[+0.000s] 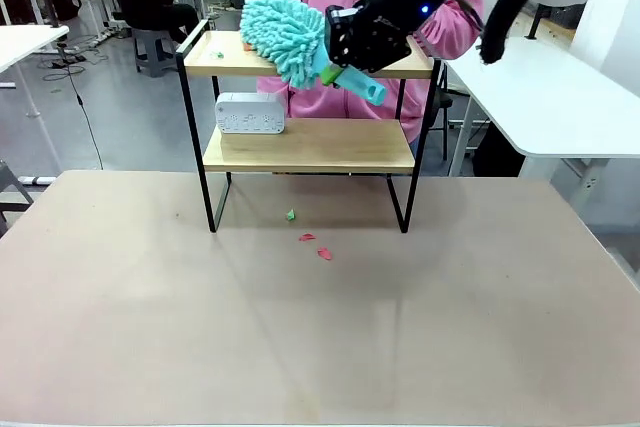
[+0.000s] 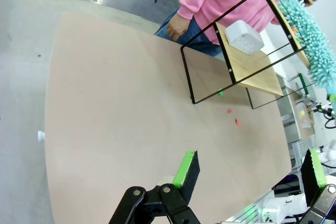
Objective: Clean the shelf.
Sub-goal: Clean the remaining tier of the Shelf with the Duster once objects are removed.
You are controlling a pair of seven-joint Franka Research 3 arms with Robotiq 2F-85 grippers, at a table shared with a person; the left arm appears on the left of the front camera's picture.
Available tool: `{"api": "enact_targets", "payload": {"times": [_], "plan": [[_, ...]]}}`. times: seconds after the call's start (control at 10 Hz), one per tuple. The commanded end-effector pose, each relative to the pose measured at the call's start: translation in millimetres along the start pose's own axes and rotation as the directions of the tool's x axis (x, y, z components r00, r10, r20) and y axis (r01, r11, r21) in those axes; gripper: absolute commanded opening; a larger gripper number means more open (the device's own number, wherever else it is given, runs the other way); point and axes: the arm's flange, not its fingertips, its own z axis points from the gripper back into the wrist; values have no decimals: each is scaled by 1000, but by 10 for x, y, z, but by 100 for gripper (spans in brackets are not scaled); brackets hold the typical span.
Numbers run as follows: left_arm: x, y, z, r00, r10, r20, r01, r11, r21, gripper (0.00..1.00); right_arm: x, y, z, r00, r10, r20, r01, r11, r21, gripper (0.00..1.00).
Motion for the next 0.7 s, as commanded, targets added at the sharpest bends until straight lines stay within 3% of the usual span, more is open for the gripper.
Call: {"api": "enact_targets", "payload": {"times": [0.0,0.2,0.5,0.6], "plan": [[8,-9,-11,1000,-19,16,19,1000,-14,100,107,-119,38,992,57,-114,-44,992,119,13],[8,-9,-11,1000,-19,16,19,1000,-14,100,97,-232,94,960,146,-238,-116,984,134,13],[8,-9,-11,1000,-19,16,19,1000,-14,100,75,-380,354,893,253,-373,-141,942,304,13],[8,-9,-11,1000,-19,16,19,1000,-14,100,11,-437,454,841,319,-436,-141,909,393,13]]}}
